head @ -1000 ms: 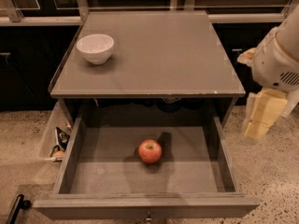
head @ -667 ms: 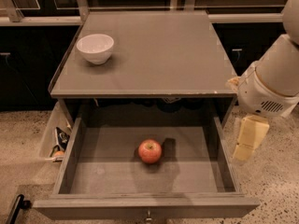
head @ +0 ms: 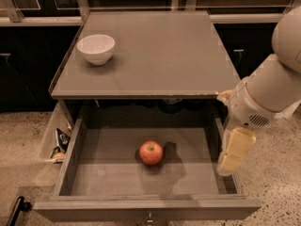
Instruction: Pick apple from top drawer and place on counter
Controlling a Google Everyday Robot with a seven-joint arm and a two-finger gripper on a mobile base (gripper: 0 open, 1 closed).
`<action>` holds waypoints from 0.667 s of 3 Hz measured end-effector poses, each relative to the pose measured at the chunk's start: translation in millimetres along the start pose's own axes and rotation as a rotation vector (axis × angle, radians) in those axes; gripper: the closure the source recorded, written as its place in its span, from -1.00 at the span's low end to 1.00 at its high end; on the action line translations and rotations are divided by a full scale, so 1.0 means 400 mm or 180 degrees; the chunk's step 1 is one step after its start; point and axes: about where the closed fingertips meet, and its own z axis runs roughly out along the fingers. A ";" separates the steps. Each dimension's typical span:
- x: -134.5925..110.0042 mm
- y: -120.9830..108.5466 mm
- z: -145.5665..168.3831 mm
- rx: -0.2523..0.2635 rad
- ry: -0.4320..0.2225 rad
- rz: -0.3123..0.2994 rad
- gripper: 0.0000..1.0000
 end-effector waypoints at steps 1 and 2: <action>-0.039 0.035 0.146 -0.0184 -0.0390 0.0118 -1.00; -0.091 0.052 0.259 -0.0179 -0.0837 0.0126 -1.00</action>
Offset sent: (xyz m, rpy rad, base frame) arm 0.0216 0.1050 -0.1297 0.4522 -0.1021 0.0028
